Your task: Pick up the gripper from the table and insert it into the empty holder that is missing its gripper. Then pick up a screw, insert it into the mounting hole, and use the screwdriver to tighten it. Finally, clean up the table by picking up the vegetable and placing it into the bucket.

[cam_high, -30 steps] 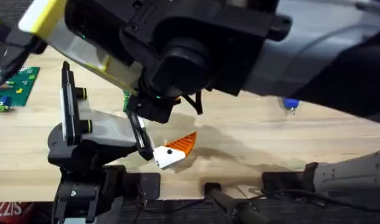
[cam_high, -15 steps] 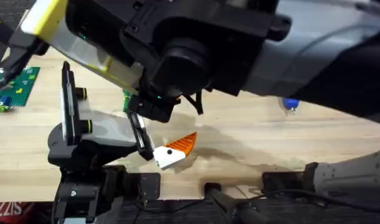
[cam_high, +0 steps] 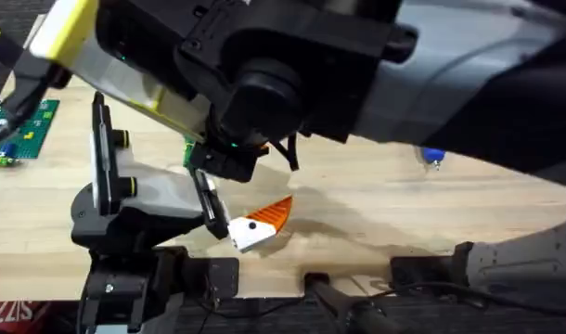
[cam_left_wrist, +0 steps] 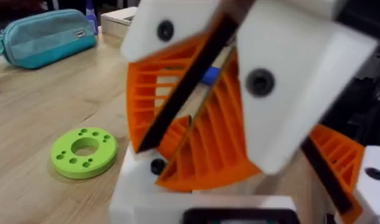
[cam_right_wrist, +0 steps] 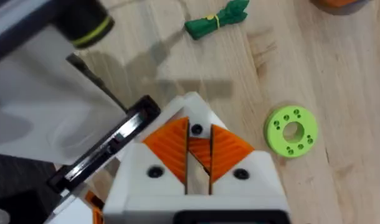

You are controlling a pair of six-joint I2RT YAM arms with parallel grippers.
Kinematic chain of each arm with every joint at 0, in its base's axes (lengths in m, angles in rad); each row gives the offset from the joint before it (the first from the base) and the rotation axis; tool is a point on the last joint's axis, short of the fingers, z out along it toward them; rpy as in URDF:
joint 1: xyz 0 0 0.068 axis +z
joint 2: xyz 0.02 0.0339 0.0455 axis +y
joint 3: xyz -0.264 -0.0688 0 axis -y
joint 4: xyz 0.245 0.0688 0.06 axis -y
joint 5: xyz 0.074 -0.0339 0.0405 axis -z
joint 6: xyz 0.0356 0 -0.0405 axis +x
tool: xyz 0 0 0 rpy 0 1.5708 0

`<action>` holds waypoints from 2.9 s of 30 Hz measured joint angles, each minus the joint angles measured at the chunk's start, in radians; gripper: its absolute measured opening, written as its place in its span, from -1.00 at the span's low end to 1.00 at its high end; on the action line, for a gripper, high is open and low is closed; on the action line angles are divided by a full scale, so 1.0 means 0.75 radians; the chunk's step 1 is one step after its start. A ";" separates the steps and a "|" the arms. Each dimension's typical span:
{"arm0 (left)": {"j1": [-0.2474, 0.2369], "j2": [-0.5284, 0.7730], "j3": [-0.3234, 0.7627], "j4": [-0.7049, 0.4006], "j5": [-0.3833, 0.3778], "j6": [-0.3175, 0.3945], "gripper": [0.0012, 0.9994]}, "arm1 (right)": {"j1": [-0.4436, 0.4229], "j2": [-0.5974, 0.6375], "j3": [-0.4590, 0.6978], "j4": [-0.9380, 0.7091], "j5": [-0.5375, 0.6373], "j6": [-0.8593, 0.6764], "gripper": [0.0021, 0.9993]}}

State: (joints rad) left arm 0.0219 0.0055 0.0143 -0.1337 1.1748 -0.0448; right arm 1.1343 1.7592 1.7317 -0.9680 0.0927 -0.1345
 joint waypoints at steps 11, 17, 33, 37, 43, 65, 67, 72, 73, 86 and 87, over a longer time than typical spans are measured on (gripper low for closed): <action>0.000 0.000 0.000 -0.001 0.005 -0.001 0.97 | -0.010 0.002 0.004 0.005 0.051 0.001 0.12; 0.000 0.000 0.000 -0.001 0.005 0.006 0.97 | -0.034 -0.037 0.004 -0.001 0.051 0.011 0.90; 0.000 0.000 0.000 -0.001 0.008 0.020 -0.96 | -0.462 -0.277 0.004 -0.285 0.020 0.206 0.99; 0.000 0.000 0.000 -0.001 0.008 0.020 -0.96 | -0.630 -0.280 0.002 -0.378 0.020 0.270 0.99; 0.000 0.000 0.000 -0.001 0.008 0.020 -0.97 | -0.853 -0.341 -0.179 -0.369 -0.004 0.338 0.98; 0.000 0.000 0.000 -0.001 0.007 0.020 -0.97 | -1.590 -0.307 -0.692 0.095 -0.115 0.089 0.99; 0.000 0.000 0.000 -0.001 0.007 0.020 -0.97 | -1.590 -0.266 -0.692 0.137 -0.109 0.043 0.99; 0.000 0.000 0.000 -0.001 0.007 0.020 -0.97 | -1.597 -0.122 -0.692 0.198 -0.100 -0.031 0.99; 0.000 0.000 0.000 -0.001 0.007 0.020 -0.97 | -1.602 -0.092 -0.692 0.199 -0.106 -0.037 0.99; 0.000 0.000 0.000 -0.001 0.007 0.020 -0.97 | -1.650 0.133 -0.608 0.270 -0.109 -0.051 0.99; 0.000 0.000 0.000 -0.001 0.007 0.020 -0.97 | -1.650 0.133 -0.608 0.271 -0.110 -0.051 0.99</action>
State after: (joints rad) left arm 0.0219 0.0055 0.0143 -0.1341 1.1797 -0.0299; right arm -0.1032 1.8591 1.2755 -0.7650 0.0105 -0.1726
